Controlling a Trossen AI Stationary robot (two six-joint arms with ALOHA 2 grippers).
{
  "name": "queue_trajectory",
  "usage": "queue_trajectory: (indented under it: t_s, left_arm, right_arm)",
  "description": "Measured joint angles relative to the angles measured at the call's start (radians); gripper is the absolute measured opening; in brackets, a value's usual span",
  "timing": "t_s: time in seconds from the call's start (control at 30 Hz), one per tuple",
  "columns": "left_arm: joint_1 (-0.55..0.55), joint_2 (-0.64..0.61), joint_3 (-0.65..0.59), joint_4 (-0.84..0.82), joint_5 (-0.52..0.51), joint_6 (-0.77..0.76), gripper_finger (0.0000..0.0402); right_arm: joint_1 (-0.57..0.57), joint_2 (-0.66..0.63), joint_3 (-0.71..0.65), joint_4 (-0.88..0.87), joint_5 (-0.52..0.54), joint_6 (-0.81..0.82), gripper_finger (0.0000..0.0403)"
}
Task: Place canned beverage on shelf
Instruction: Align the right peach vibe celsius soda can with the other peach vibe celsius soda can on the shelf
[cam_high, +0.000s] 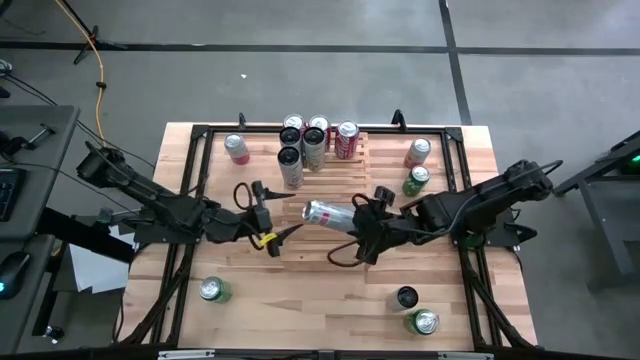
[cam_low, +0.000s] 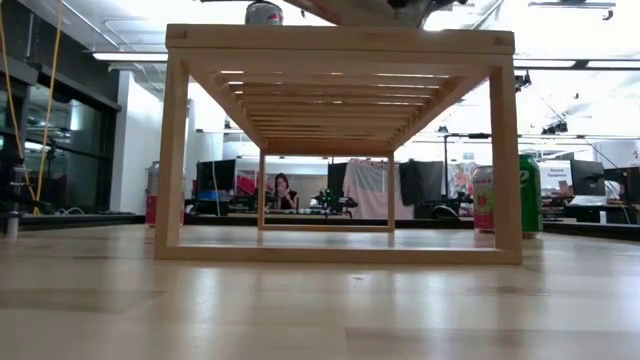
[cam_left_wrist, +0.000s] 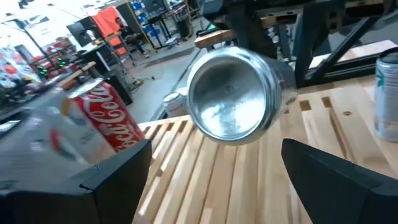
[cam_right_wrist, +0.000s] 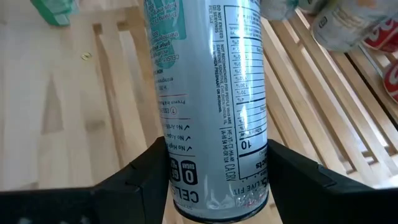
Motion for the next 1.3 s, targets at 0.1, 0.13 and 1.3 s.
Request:
queue_trajectory:
  t_s: [0.1,0.13,1.3]
  left_arm:
    - [0.028,0.02,0.0,0.045,0.085,-0.008,0.0351]
    - [0.036,0.023,0.0,0.057,0.11,-0.017,0.0351]
    - [0.092,0.028,0.0,0.115,0.431,-0.141,0.0235]
  right_arm:
    - [0.0,0.0,0.0,0.029,-0.001,-0.028,0.0208]
    - [0.0,0.0,0.0,0.034,-0.002,-0.039,0.0208]
    - [-0.005,0.032,0.0,0.151,-0.065,-0.227,0.0213]
